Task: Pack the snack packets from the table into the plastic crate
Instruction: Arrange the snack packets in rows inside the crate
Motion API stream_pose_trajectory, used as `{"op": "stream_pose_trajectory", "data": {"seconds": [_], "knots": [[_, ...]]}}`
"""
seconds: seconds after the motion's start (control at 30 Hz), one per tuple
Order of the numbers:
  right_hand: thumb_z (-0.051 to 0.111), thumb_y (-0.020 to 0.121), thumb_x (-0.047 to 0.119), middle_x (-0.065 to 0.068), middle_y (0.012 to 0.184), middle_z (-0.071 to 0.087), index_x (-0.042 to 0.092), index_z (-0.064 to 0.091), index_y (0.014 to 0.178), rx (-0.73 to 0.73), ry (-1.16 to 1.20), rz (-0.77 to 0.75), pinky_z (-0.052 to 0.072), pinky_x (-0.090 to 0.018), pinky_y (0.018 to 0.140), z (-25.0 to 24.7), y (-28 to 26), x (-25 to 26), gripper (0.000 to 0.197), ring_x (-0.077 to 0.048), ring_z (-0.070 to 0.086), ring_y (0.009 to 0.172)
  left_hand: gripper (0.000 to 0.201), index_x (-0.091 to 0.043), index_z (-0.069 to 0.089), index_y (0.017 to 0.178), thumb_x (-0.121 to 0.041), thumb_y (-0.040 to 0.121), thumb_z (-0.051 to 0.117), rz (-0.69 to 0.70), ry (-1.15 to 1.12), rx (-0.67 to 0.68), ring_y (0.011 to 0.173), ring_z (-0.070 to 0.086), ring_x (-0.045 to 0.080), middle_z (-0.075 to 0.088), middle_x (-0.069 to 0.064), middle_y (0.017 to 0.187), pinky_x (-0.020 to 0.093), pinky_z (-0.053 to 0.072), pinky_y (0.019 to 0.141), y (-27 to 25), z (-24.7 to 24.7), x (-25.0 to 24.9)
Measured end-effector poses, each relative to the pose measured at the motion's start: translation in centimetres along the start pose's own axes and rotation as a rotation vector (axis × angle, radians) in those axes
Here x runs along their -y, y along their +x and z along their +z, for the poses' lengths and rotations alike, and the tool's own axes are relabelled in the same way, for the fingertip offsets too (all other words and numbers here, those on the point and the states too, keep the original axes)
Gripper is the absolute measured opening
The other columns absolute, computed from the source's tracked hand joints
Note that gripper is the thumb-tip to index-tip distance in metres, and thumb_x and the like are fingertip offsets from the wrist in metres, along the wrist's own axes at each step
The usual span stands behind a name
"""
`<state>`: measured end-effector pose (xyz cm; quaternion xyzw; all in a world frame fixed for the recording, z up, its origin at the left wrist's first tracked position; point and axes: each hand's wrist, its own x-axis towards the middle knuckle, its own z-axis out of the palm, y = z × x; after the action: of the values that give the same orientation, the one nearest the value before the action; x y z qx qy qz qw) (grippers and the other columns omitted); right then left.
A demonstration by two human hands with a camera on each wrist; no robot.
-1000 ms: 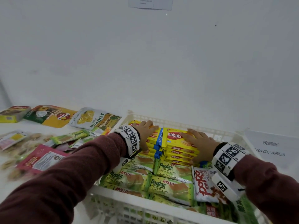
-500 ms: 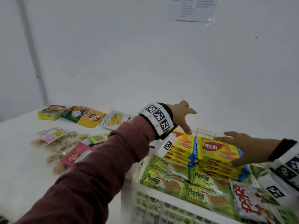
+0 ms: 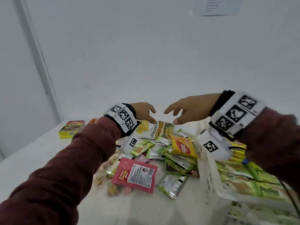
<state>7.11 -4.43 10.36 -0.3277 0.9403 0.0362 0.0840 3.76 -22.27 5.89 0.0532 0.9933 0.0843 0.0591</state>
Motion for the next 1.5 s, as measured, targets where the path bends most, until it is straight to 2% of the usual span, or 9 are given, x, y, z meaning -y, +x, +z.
{"op": "stream_pose_trajectory", "data": {"seconds": [0.23, 0.57, 0.83, 0.9, 1.0, 1.07, 1.17, 1.33, 1.5], "knots": [[0.061, 0.086, 0.008, -0.006, 0.126, 0.054, 0.010, 0.046, 0.135, 0.146, -0.015, 0.139, 0.041, -0.028, 0.088, 5.2, 10.0, 2.5, 0.051, -0.020, 0.052, 0.113, 0.062, -0.009, 0.033, 0.143, -0.033, 0.091, 0.057, -0.037, 0.066, 0.167, 0.136, 0.034, 0.025, 0.033, 0.008, 0.149, 0.032, 0.031, 0.107, 3.3, 6.8, 5.5], [0.057, 0.089, 0.031, -0.013, 0.128, 0.053, 0.005, 0.051, 0.126, 0.212, -0.353, 0.303, 0.045, -0.038, 0.093, 14.0, 12.9, 0.5, 0.046, -0.029, 0.052, 0.116, 0.075, -0.005, 0.025, 0.143, -0.040, 0.087, 0.060, -0.112, -0.021, 0.201, 0.129, 0.044, 0.029, 0.039, 0.017, 0.144, 0.037, 0.040, 0.103, 5.8, 12.5, 8.0], [0.050, 0.092, 0.013, -0.001, 0.066, 0.044, 0.005, 0.046, 0.069, 0.192, -0.348, 0.286, 0.043, -0.037, 0.091, 13.5, 13.8, 0.9, 0.024, -0.021, 0.047, 0.079, 0.045, 0.002, 0.043, 0.130, -0.019, 0.092, 0.053, -0.093, 0.106, 0.245, 0.123, 0.048, 0.027, 0.048, 0.017, 0.133, 0.031, 0.043, 0.097, 6.7, 12.3, 7.8], [0.049, 0.093, 0.015, 0.002, 0.062, 0.038, 0.013, 0.034, 0.060, 0.165, -0.335, 0.302, 0.032, -0.041, 0.102, 13.5, 14.1, 0.8, 0.036, -0.019, 0.044, 0.072, 0.020, -0.003, 0.057, 0.104, -0.015, 0.096, 0.042, -0.115, 0.025, 0.252, 0.107, 0.054, 0.025, 0.057, 0.013, 0.108, 0.021, 0.045, 0.081, 6.8, 11.9, 7.7], [0.047, 0.094, 0.018, 0.003, 0.061, 0.037, 0.013, 0.033, 0.058, 0.134, -0.206, 0.321, 0.036, -0.034, 0.085, 12.9, 14.0, 0.7, 0.039, -0.019, 0.046, 0.076, 0.033, -0.014, 0.035, 0.057, -0.012, 0.087, 0.049, -0.131, -0.122, 0.222, 0.058, 0.038, 0.018, 0.034, 0.001, 0.063, 0.020, 0.028, 0.051, 7.3, 11.4, 8.0], [0.043, 0.095, 0.015, 0.000, 0.065, 0.040, 0.010, 0.037, 0.062, 0.124, -0.100, 0.324, 0.039, -0.029, 0.076, 12.4, 13.9, 0.7, 0.034, -0.019, 0.050, 0.082, 0.017, -0.010, 0.051, 0.074, -0.023, 0.075, 0.062, -0.112, -0.223, 0.275, 0.069, 0.042, 0.020, 0.041, 0.003, 0.067, 0.024, 0.035, 0.057, 6.9, 10.8, 7.4], [0.042, 0.093, 0.007, -0.003, 0.066, 0.042, 0.009, 0.045, 0.067, 0.110, 0.016, 0.336, 0.040, -0.021, 0.061, 12.2, 14.0, 0.4, 0.026, -0.018, 0.049, 0.085, 0.068, 0.000, 0.041, 0.127, -0.032, 0.076, 0.073, -0.006, -0.122, 0.301, 0.098, 0.050, 0.024, 0.054, 0.013, 0.116, 0.031, 0.044, 0.082, 6.9, 11.1, 6.3], [0.039, 0.090, -0.003, -0.004, 0.066, 0.041, 0.009, 0.036, 0.060, 0.094, 0.082, 0.436, 0.035, -0.020, 0.054, 12.3, 13.5, 0.2, 0.033, -0.015, 0.043, 0.060, 0.071, -0.007, 0.053, 0.120, -0.041, 0.065, 0.079, 0.105, 0.130, 0.284, 0.104, 0.060, 0.028, 0.061, 0.013, 0.119, 0.041, 0.051, 0.091, 7.6, 12.2, 5.0], [0.039, 0.091, -0.001, -0.009, 0.098, 0.057, 0.001, 0.058, 0.092, 0.034, 0.164, 0.496, 0.039, -0.026, 0.078, 12.3, 12.8, -0.4, 0.020, -0.025, 0.054, 0.104, 0.055, -0.003, 0.057, 0.119, -0.025, 0.072, 0.076, 0.222, 0.193, 0.323, 0.101, 0.062, 0.026, 0.063, 0.014, 0.116, 0.036, 0.053, 0.087, 8.3, 11.8, 5.5]]}}
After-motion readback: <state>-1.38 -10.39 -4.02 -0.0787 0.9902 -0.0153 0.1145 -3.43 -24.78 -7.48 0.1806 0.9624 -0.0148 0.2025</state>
